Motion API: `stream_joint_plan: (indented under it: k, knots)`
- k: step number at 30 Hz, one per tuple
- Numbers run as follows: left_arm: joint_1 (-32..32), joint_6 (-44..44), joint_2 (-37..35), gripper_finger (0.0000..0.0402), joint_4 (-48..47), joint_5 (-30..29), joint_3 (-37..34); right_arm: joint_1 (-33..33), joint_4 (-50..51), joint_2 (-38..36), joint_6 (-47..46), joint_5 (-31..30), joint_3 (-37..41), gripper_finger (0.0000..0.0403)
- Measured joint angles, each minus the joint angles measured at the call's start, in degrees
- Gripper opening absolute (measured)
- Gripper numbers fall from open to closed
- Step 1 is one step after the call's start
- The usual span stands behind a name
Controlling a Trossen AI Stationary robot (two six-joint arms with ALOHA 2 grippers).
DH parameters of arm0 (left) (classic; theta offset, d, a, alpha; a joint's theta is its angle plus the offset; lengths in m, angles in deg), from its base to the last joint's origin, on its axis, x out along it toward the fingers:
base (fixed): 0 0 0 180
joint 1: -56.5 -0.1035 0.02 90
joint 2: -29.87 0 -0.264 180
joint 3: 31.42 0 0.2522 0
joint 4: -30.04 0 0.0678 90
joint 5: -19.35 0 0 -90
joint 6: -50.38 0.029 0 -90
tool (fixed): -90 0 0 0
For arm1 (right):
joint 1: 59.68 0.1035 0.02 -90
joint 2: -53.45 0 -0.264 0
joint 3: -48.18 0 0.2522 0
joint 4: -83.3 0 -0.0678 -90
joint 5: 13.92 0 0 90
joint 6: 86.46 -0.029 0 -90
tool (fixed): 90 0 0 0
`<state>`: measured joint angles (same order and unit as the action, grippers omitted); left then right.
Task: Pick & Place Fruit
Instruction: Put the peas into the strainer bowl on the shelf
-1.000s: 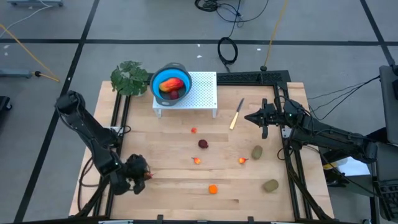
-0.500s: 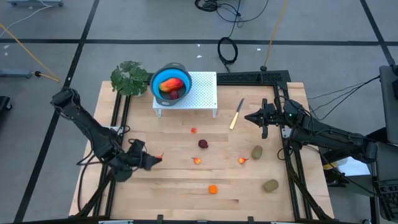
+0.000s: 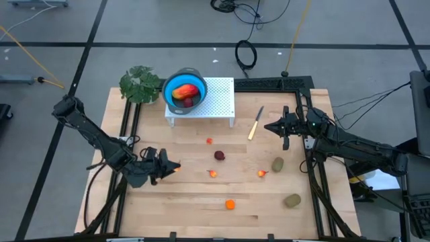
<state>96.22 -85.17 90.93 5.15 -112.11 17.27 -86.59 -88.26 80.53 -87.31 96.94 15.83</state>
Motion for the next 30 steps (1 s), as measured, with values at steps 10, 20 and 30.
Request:
stream_joint_plan:
  k: [10,20,30]
  knots:
    - [-2.1,0.2,0.0,0.0113,5.6,0.0,0.0,0.0,0.0,0.0,0.0,0.0,0.0,0.0000]
    - [-5.5,42.0,0.0,0.0115,9.0,-0.6,0.0,0.0,0.0,0.0,0.0,0.0,0.0,0.0000]
    - [-11.0,94.1,0.0,0.0115,27.8,-2.9,0.1,0.0,0.0,0.0,0.0,0.0,0.0,0.0000]
